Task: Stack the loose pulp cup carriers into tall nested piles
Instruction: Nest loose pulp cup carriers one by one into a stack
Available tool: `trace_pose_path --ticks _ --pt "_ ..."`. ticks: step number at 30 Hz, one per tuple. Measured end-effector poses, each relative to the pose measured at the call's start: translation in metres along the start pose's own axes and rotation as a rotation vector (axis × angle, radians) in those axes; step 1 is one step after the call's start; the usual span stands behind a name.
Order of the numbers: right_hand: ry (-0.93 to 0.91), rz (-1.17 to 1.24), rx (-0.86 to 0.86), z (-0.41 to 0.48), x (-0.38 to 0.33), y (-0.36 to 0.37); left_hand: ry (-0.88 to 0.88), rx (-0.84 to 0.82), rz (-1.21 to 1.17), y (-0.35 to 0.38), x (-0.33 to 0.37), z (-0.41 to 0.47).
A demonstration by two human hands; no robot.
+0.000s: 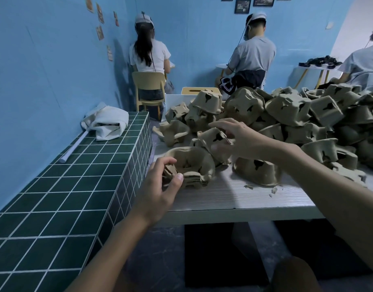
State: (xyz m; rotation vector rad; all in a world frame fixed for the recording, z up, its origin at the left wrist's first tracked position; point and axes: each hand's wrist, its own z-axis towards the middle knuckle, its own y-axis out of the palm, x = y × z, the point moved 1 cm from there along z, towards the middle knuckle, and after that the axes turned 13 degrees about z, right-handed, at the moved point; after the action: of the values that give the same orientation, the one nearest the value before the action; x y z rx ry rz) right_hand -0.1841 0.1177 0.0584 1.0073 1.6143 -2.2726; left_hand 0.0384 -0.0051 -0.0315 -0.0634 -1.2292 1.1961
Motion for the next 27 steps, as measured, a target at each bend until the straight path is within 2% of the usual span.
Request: trace_pose_path --ticks 6,11,16,22,27 --pt "0.004 -0.003 -0.132 -0.002 0.001 -0.001 -0.005 -0.003 0.014 -0.001 0.002 -0.001" --pt "-0.026 -0.075 -0.135 0.000 0.001 0.004 -0.006 -0.003 0.024 -0.001 0.002 -0.001" --pt "-0.081 -0.061 -0.017 -0.004 0.000 -0.002 -0.008 -0.002 0.035 -0.001 0.001 0.000" --pt "-0.212 0.142 0.312 -0.024 -0.008 -0.022 -0.020 -0.012 0.030 -0.001 -0.001 -0.001" --pt "-0.291 0.251 0.341 -0.036 -0.016 -0.011 -0.011 -0.018 -0.007 -0.001 0.001 0.000"
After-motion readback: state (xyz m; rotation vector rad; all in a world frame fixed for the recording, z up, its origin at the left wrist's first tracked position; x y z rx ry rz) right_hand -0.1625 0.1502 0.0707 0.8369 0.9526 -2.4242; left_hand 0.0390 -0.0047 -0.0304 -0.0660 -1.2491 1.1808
